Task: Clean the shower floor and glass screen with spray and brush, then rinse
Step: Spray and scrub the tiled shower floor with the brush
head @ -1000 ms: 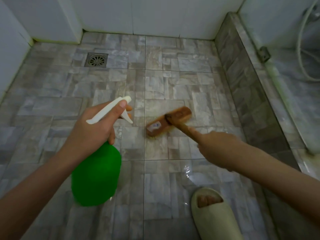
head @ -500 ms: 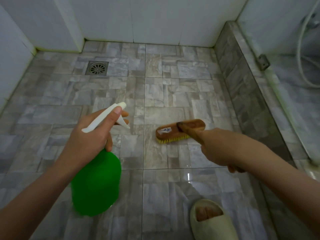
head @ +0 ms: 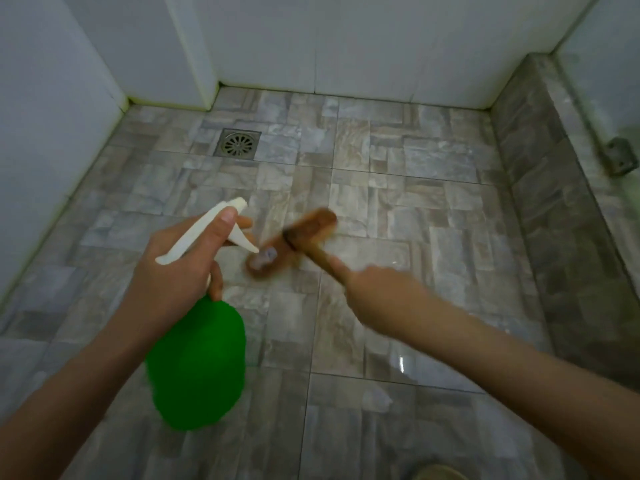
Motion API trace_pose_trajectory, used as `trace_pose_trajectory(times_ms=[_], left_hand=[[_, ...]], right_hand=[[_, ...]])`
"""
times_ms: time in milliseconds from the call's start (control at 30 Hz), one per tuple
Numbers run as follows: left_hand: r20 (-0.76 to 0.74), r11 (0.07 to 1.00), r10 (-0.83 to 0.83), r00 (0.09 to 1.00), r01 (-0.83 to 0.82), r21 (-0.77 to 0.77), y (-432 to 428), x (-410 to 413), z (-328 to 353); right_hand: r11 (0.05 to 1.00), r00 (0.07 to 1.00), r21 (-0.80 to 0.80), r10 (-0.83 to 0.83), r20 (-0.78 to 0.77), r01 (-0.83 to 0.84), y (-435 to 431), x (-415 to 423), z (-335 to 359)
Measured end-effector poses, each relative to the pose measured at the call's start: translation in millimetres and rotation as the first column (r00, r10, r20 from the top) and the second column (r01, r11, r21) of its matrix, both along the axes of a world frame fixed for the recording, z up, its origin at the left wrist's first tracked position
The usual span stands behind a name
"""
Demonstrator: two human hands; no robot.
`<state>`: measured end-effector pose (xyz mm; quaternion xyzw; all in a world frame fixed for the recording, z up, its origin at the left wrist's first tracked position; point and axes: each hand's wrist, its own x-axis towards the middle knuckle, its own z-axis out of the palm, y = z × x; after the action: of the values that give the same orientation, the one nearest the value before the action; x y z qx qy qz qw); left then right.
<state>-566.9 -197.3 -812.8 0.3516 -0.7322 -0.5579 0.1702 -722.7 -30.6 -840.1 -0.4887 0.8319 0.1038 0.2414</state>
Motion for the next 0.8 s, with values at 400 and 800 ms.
trace_pose_trajectory(times_ms=[400, 800], left_hand=[[-0.033, 0.957, 0.281, 0.959, -0.282, -0.063, -41.6, 57.2, 13.0], [-0.062, 0.883, 0.468, 0.882, -0.469, -0.013, -66.7, 107.6, 14.1]], right_hand=[[0.982, 0.982, -0.024, 0.185, -0.038, -0.186, -59.3, 33.9, 4.2], [0.960, 0.967, -0.128, 0.254, 0.011, -0.251, -181.9, 54.0, -6.2]])
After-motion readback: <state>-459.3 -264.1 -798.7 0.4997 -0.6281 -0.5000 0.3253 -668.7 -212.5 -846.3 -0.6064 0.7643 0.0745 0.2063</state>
